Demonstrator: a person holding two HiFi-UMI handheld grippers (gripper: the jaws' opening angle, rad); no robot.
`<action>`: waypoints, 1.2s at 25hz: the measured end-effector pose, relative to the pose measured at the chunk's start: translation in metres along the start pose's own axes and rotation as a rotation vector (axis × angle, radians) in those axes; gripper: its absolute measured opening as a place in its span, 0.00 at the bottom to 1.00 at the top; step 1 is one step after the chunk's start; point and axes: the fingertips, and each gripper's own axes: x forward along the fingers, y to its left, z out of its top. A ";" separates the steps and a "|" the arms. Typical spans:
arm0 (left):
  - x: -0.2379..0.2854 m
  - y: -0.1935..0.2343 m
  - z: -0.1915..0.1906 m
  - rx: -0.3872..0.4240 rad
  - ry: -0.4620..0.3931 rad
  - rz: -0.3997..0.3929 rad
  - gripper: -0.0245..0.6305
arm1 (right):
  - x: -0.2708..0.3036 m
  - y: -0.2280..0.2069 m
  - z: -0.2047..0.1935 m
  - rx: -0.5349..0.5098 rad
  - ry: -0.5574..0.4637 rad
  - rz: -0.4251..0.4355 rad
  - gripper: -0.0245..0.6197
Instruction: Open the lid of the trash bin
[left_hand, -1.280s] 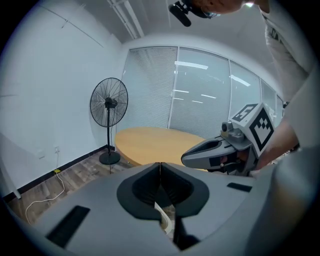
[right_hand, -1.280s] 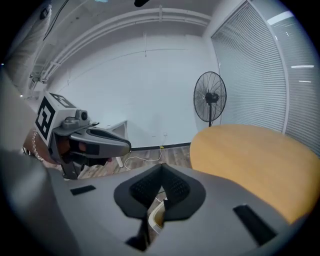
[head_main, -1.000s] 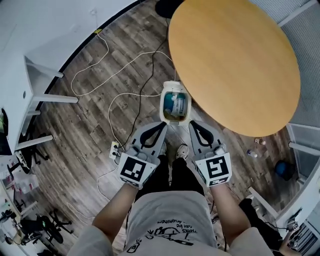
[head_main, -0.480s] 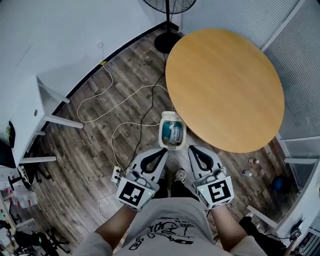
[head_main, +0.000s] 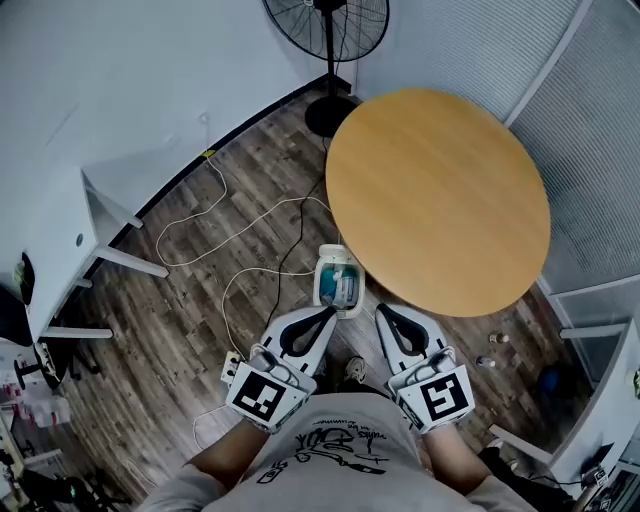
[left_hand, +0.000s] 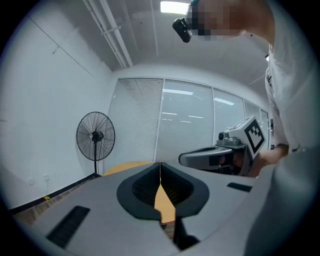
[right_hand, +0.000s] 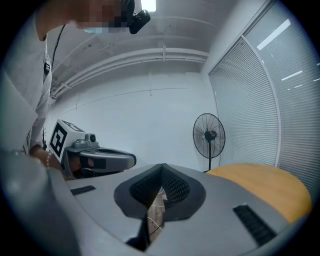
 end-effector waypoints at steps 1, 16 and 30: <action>-0.002 -0.001 0.005 0.004 -0.004 -0.004 0.07 | -0.002 0.001 0.006 -0.004 -0.004 0.000 0.05; -0.020 -0.006 0.065 0.077 -0.068 -0.043 0.07 | -0.024 0.014 0.065 -0.048 -0.063 -0.013 0.05; -0.028 -0.010 0.074 0.052 -0.096 -0.041 0.07 | -0.025 0.023 0.079 -0.062 -0.095 -0.005 0.05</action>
